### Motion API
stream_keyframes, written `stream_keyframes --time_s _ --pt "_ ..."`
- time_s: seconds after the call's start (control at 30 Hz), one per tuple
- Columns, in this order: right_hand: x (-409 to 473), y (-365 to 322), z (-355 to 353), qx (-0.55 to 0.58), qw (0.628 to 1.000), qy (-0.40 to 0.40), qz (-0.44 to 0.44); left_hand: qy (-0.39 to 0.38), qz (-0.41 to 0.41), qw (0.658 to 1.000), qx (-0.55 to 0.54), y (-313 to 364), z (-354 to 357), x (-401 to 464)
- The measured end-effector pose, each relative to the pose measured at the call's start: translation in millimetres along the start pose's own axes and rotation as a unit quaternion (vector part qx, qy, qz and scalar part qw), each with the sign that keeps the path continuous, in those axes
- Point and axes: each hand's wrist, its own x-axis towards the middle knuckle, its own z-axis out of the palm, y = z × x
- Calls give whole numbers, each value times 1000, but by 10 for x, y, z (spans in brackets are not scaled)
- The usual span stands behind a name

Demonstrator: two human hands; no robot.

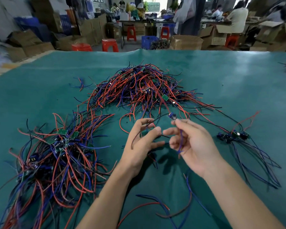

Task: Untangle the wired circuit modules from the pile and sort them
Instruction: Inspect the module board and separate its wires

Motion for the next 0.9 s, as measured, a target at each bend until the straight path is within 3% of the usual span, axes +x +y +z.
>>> stream_keyframes --time_s 0.13,0.3,0.43,0.6,0.67,0.73,0.8,0.9 --pt "-9 115 52 53 996 -28 63 15 -10 1000 17 -8 -16 10" --pt "-8 70 23 137 988 -27 65 19 21 998 49 -16 -8 24" --pt "-13 102 49 -40 998 -23 34 3 21 996 82 -16 -42 25" --pt "-52 174 47 -181 980 -76 -6 -15 13 997 79 -15 -14 6" --pt "-48 195 27 -277 956 -83 -50 -23 15 997 77 8 -13 3" --pt "-33 224 -10 -447 879 -55 -156 -10 13 997 77 16 -19 13" --pt "-28 232 -44 -535 812 -30 -233 1 3 997 76 13 -22 18" --pt "-6 185 -95 -530 804 -8 -270 -3 -6 996 91 5 -27 14"
